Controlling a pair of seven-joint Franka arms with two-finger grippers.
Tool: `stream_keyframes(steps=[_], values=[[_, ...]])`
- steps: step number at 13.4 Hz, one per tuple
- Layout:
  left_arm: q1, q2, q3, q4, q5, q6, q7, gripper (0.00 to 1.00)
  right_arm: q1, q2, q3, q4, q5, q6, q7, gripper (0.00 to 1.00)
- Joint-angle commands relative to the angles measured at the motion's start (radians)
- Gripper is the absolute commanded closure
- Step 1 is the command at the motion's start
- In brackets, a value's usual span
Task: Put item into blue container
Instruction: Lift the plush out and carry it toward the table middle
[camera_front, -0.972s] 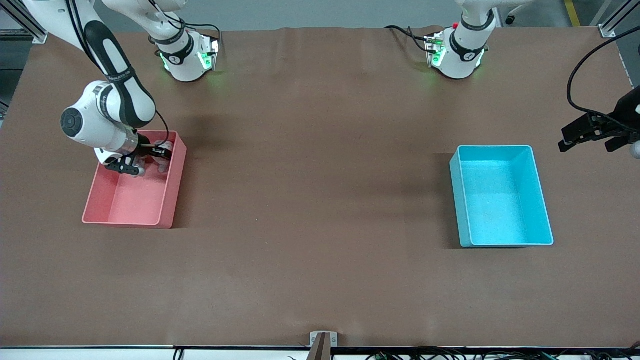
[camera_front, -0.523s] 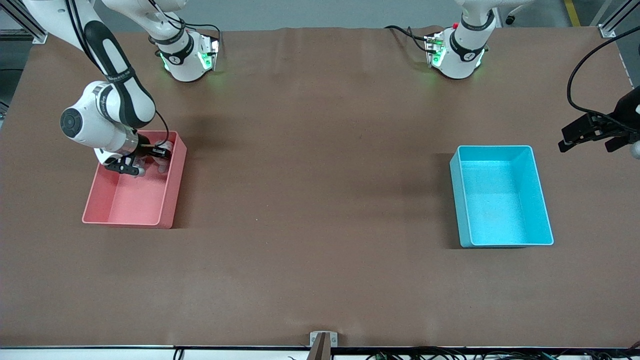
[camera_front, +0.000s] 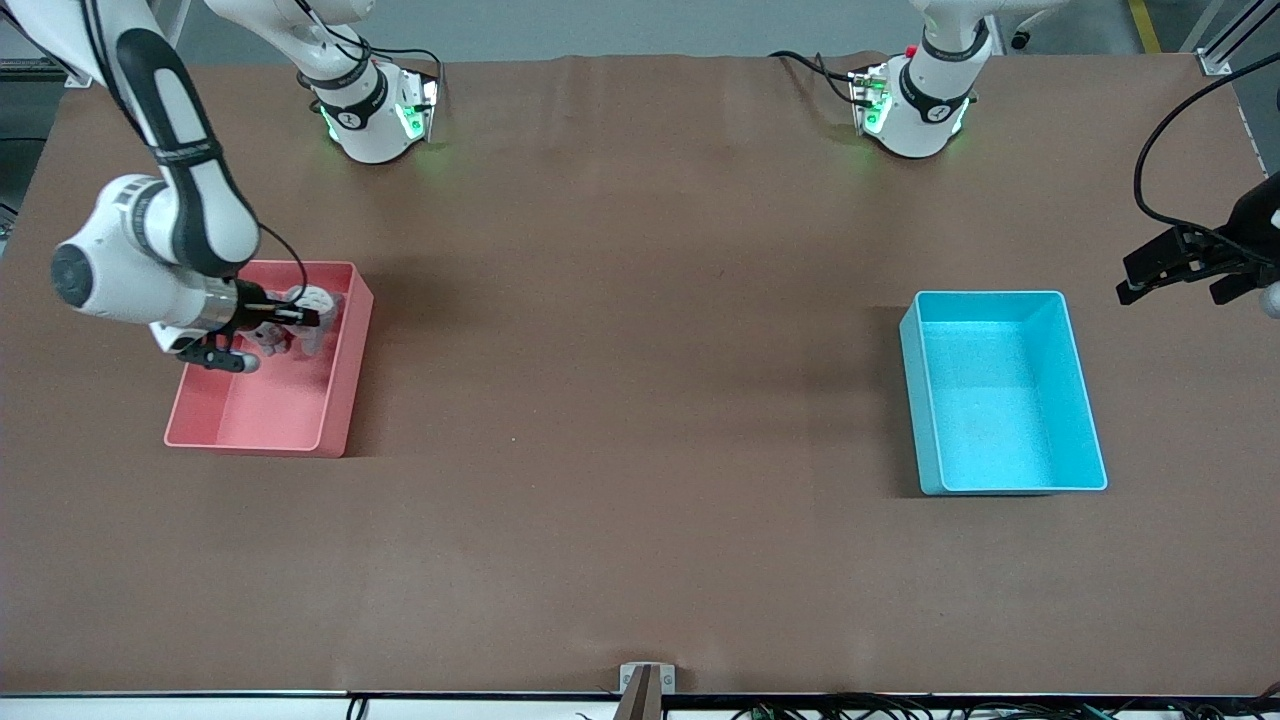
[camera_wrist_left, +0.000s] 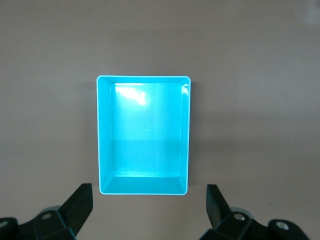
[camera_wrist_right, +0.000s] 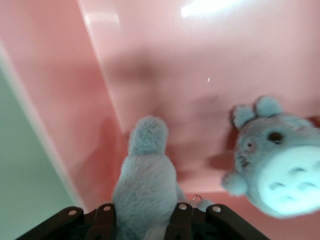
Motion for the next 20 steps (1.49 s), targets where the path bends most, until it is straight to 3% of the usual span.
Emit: stream_keyframes(steps=[1, 5, 11, 15, 20], values=[[0.002, 0.001, -0.001, 0.005, -0.018, 0.006, -0.012, 0.0, -0.017, 0.006, 0.006, 0.163, -0.042, -0.164, 0.034, 0.96], [0.002, 0.002, -0.001, 0.005, -0.018, 0.006, -0.01, 0.0, 0.076, 0.006, 0.017, 0.289, -0.041, -0.301, 0.317, 0.96], [0.008, 0.001, -0.001, 0.003, -0.021, 0.006, -0.008, 0.0, 0.443, 0.067, 0.019, 0.406, -0.019, -0.2, 0.948, 0.96], [0.009, 0.002, -0.001, -0.008, -0.021, 0.004, -0.008, 0.0, 0.633, 0.218, 0.017, 0.508, -0.004, -0.025, 1.299, 0.96], [0.005, 0.002, -0.001, -0.043, -0.021, 0.006, -0.008, 0.0, 0.755, 0.467, 0.013, 0.715, -0.041, 0.096, 1.556, 0.96]])
